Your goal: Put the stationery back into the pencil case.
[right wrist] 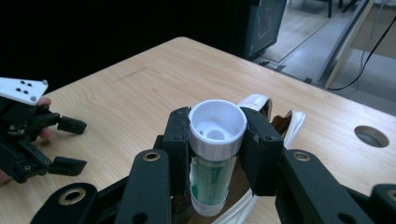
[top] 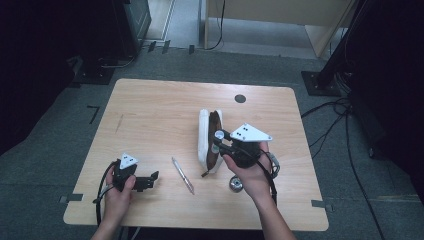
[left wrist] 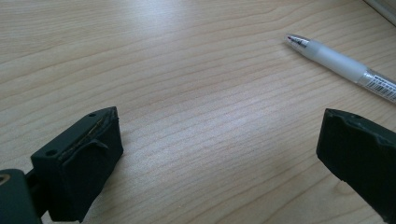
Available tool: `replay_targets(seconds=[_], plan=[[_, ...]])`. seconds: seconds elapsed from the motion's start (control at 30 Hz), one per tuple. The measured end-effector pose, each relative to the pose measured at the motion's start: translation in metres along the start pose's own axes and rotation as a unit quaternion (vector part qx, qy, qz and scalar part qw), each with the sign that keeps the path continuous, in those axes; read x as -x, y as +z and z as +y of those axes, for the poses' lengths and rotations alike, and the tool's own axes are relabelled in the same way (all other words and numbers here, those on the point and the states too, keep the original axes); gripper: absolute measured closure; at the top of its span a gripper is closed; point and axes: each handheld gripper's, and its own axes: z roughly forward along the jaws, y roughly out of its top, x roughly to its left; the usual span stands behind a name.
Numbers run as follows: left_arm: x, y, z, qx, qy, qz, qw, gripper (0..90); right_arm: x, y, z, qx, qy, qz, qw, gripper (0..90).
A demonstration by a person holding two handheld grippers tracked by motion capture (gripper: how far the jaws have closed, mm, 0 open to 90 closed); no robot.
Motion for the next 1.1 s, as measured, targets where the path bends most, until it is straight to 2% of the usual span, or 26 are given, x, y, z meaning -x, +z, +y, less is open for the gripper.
replay_targets(seconds=[0.17,0.43,0.5,0.63,0.8,0.83,0.97,1.1], plan=[[0.0,0.0,0.0,0.0,0.001,-0.001,1.0,0.4,0.0,0.014,-0.013,-0.024,0.008,0.005,0.9997,66.1],[0.0,0.0,0.0,0.0,0.001,-0.001,1.0,0.4,-0.004,0.03,-0.028,-0.054,0.002,0.008,0.9985,66.2],[0.0,0.0,0.0,-0.001,0.002,-0.001,1.0,0.4,-0.006,0.036,-0.034,-0.066,-0.003,0.006,0.9978,66.1],[0.0,0.0,0.0,0.0,0.002,0.0,1.0,0.4,-0.007,0.039,-0.037,-0.074,-0.006,-0.004,0.9972,66.1],[0.0,0.0,0.0,0.0,0.002,0.001,1.0,0.4,-0.009,0.045,-0.044,-0.103,-0.007,-0.005,0.9947,66.1],[0.0,0.0,0.0,0.0,0.002,0.0,1.0,0.4,-0.01,0.049,-0.047,-0.117,-0.015,-0.005,0.993,66.1],[0.001,0.0,0.0,0.0,0.001,0.0,1.0,0.4,-0.012,0.054,-0.051,-0.135,-0.021,-0.008,0.9906,66.1],[0.001,0.0,0.0,0.0,0.001,0.0,1.0,0.4,-0.013,0.056,-0.053,-0.14,-0.027,-0.011,0.9898,65.6]])
